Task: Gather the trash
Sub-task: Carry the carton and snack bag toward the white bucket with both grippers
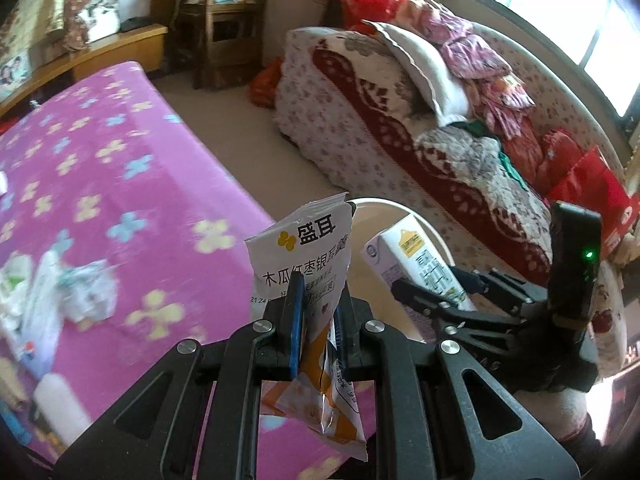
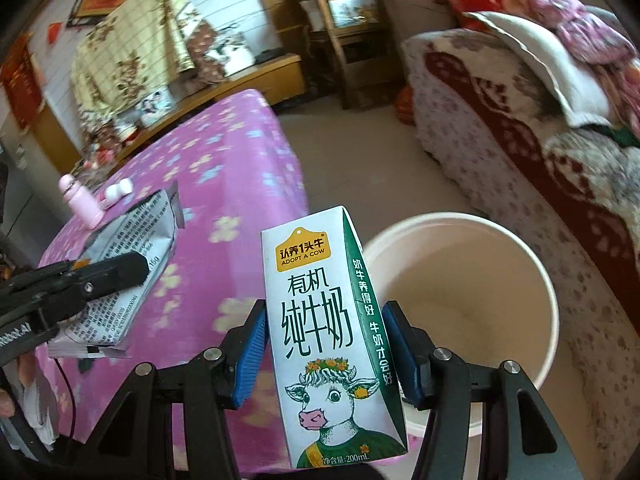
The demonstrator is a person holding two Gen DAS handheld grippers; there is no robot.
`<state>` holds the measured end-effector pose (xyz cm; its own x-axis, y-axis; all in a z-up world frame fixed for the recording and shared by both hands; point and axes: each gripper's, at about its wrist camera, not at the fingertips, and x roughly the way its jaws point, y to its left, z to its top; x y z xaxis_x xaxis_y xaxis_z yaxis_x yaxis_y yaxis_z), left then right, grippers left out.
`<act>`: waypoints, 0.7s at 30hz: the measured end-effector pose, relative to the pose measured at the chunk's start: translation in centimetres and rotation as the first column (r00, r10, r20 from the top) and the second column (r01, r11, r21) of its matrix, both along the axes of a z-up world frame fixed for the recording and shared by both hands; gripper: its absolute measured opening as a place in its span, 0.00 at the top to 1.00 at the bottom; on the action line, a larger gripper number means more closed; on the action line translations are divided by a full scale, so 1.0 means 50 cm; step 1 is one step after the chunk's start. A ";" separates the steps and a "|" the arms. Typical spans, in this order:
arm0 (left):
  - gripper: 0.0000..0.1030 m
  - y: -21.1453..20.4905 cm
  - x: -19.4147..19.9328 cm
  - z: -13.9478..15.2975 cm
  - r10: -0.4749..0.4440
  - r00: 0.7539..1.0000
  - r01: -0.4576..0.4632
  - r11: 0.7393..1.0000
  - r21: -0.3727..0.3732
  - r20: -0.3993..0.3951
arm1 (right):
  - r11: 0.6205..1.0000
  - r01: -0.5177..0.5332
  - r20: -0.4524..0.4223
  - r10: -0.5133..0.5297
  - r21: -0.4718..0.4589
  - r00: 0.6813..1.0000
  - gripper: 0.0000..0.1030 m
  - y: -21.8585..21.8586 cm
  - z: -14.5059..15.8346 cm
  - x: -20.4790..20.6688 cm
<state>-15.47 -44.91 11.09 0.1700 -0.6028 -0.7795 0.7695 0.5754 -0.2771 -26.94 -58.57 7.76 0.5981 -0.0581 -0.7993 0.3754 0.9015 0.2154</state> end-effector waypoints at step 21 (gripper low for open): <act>0.47 -0.163 -0.015 -0.065 -0.083 0.986 0.073 0.995 -0.074 -0.142 | 0.981 0.193 -0.124 -0.188 0.033 0.974 0.46 -0.155 -0.114 -0.065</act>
<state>-16.21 -53.07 7.82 0.0088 -0.6626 -0.7489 0.7600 0.4912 -0.4256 -30.18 -66.33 2.04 0.4796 -0.1244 -0.8686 0.5646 0.8015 0.1970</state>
